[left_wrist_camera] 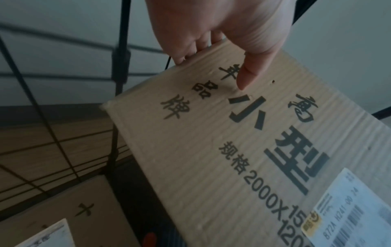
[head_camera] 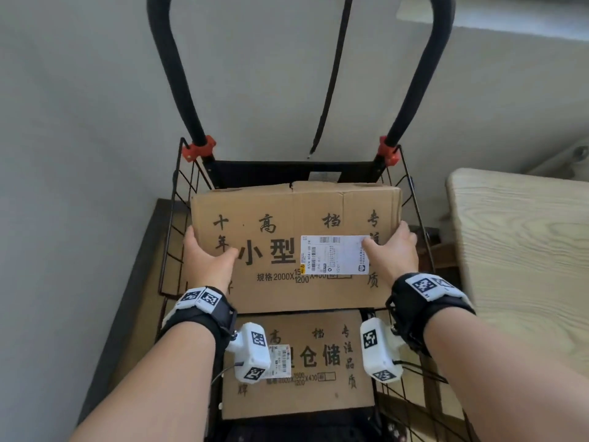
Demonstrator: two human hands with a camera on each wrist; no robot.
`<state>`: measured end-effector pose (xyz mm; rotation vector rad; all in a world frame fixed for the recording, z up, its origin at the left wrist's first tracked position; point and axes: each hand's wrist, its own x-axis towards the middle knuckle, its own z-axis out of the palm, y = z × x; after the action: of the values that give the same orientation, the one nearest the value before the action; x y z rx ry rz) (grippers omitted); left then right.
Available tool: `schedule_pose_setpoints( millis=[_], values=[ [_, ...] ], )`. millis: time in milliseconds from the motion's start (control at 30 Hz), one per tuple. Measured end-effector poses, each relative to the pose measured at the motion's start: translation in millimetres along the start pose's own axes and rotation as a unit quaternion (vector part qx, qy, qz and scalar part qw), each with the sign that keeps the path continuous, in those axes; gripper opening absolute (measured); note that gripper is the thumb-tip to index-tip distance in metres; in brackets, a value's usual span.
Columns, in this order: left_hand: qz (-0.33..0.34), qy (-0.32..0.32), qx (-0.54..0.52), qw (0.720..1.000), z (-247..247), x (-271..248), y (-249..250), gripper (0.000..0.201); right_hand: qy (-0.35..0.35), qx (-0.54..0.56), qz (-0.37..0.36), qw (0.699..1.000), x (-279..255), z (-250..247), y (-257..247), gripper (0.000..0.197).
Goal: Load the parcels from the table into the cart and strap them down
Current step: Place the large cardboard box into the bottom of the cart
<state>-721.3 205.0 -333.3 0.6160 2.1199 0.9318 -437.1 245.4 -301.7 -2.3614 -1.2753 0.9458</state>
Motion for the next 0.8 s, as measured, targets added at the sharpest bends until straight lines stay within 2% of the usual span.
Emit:
schedule_pose_setpoints(
  millis=[267, 433, 567, 800],
  values=[
    [-0.027, -0.040, 0.042, 0.998, 46.4, 49.8, -58.2, 0.090, -0.025, 0.010, 0.023, 0.999, 52.6, 56.7, 40.5, 0.077],
    [-0.050, -0.040, 0.054, 0.997, 75.0, 71.0, -89.7, 0.095, -0.044, 0.021, 0.051, 0.997, 79.4, 97.0, 68.6, 0.073],
    [-0.069, -0.047, 0.062, 0.995, 93.9, 93.1, -111.7, 0.099, -0.055, 0.027, 0.065, 0.996, 105.8, 124.2, 82.8, 0.061],
    [-0.081, -0.072, 0.120, 0.987, 118.3, 118.8, -150.2, 0.090, -0.101, -0.017, 0.102, 0.989, 132.9, 168.9, 109.2, 0.066]
  ],
)
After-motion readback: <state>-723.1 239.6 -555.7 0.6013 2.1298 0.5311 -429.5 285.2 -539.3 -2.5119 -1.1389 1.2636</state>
